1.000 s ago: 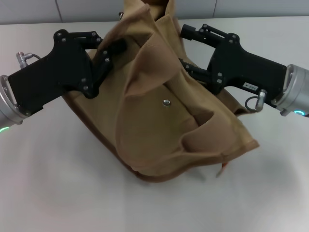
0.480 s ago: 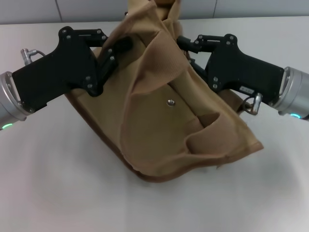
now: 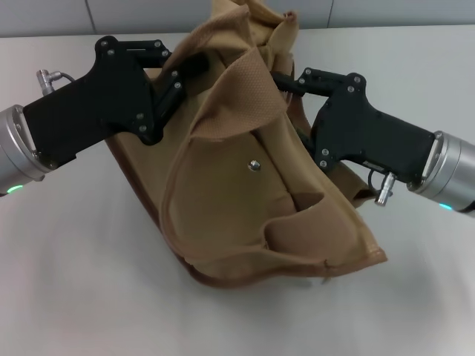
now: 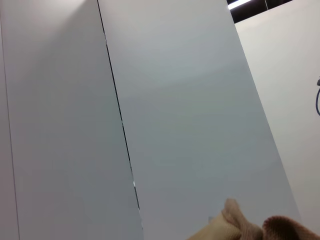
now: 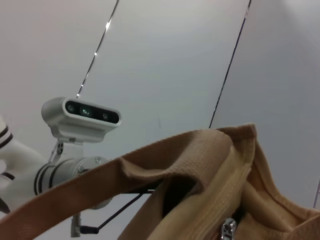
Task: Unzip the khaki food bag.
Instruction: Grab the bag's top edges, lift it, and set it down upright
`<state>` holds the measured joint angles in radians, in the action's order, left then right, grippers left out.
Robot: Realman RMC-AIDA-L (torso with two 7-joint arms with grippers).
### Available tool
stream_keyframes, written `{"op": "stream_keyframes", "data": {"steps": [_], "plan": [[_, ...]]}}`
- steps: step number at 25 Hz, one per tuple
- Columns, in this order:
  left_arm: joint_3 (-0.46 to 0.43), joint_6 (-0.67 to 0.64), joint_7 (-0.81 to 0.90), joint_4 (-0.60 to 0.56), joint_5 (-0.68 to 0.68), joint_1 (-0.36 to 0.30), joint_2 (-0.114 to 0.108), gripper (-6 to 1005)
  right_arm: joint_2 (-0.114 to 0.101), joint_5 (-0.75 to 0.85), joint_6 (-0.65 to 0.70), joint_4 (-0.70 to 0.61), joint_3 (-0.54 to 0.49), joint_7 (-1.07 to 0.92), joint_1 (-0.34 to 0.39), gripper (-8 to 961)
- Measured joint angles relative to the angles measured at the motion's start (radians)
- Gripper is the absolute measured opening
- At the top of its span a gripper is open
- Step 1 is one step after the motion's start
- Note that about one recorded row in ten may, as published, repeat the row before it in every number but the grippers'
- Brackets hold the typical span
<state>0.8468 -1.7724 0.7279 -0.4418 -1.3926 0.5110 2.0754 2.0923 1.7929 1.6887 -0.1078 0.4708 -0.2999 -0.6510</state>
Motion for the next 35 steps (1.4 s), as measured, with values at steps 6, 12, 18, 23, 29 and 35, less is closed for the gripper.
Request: {"op": "stream_keyframes", "data": {"steps": [6,12,18,23,29,35], "plan": [[0.000,0.001,0.002,0.000,-0.002,0.000,0.000,102,0.000,-0.001,0.000,0.088,-0.021,0.196,0.009,445],[0.000,0.003,0.004,0.000,-0.002,0.001,0.000,106,0.000,-0.001,0.024,0.111,-0.026,0.276,0.023,429],[0.008,0.006,0.005,0.000,-0.003,0.010,0.000,111,0.000,-0.001,-0.004,0.125,-0.055,0.288,0.008,414],[0.020,0.006,0.008,0.001,0.001,0.020,0.000,114,0.000,-0.001,-0.033,0.138,-0.068,0.288,-0.016,401],[0.022,0.007,0.008,0.002,0.002,0.026,0.000,118,0.000,-0.001,-0.044,0.158,-0.094,0.289,-0.027,274],[0.023,0.007,0.008,0.002,0.002,0.028,0.000,123,0.000,-0.001,-0.066,0.177,-0.139,0.290,-0.023,152]]}}
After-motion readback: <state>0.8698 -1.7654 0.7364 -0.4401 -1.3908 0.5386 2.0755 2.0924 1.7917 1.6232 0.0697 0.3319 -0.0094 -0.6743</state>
